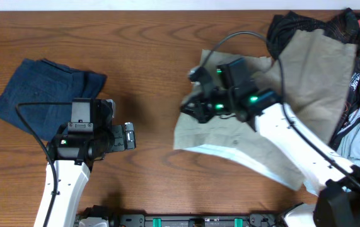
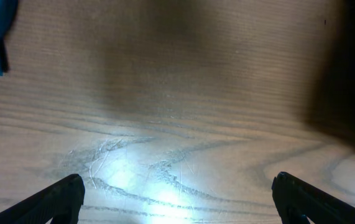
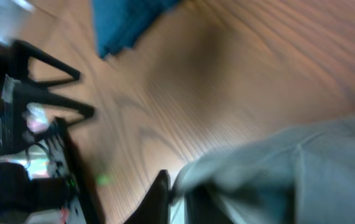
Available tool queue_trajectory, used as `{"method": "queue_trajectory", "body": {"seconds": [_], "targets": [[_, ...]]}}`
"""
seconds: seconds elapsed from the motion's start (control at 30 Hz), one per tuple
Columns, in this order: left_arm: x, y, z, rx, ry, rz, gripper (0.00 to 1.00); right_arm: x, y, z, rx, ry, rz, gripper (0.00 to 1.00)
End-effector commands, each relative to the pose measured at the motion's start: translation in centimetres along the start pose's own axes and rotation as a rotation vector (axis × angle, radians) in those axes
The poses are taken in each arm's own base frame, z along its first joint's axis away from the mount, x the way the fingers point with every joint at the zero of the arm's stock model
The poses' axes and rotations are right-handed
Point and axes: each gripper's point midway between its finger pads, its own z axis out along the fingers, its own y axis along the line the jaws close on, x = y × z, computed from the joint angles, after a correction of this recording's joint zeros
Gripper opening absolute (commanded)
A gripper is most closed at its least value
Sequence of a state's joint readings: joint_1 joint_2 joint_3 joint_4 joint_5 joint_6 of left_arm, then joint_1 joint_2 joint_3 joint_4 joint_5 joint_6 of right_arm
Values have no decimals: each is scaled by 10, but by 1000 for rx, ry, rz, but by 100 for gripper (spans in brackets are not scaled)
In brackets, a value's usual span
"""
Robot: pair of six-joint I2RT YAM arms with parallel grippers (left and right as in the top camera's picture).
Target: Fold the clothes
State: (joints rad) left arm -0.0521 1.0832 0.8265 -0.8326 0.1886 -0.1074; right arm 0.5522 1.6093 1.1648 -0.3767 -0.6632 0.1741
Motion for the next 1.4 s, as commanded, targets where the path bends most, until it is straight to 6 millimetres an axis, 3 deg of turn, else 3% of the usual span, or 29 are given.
{"method": "queue_trajectory", "body": {"seconds": [0.0,0.07,0.1,0.23,0.37,0.47,0.6,0.77,1.1,1.23,1.3,1.33,1.37], "targets": [[-3,-1,-3,9,-7,-10,98,-6,14,10,-16,-21,-9,37],[-3,-1,-3,9,-6,-10,98,-7,-2,9,74,-30,2,73],[-3,-1,-3,10,-6,-18,98,-4,-14,7,132,-23,22,99],[-3,-1,-3,10,-6,-144,98,24,-72,-17,398,51,171,99],[0,-7,-1,42,12,-286,98,69,-127,-64,663,177,335,99],[10,-25,4,150,77,-290,98,94,-151,-97,770,243,439,99],[31,-39,18,211,188,-298,98,117,-167,-127,814,287,566,99],[52,-59,40,273,313,-273,98,133,-176,-149,840,312,662,99],[64,-104,90,308,402,-149,99,146,-178,-162,851,342,725,99],[73,-113,112,302,438,-125,86,147,-177,-163,851,350,729,99],[79,-114,119,292,459,-126,73,147,-177,-163,851,351,728,99],[81,-113,122,286,470,-131,55,147,-177,-163,851,350,728,99],[83,-112,124,279,481,-134,26,147,-177,-163,851,350,727,99]]}}
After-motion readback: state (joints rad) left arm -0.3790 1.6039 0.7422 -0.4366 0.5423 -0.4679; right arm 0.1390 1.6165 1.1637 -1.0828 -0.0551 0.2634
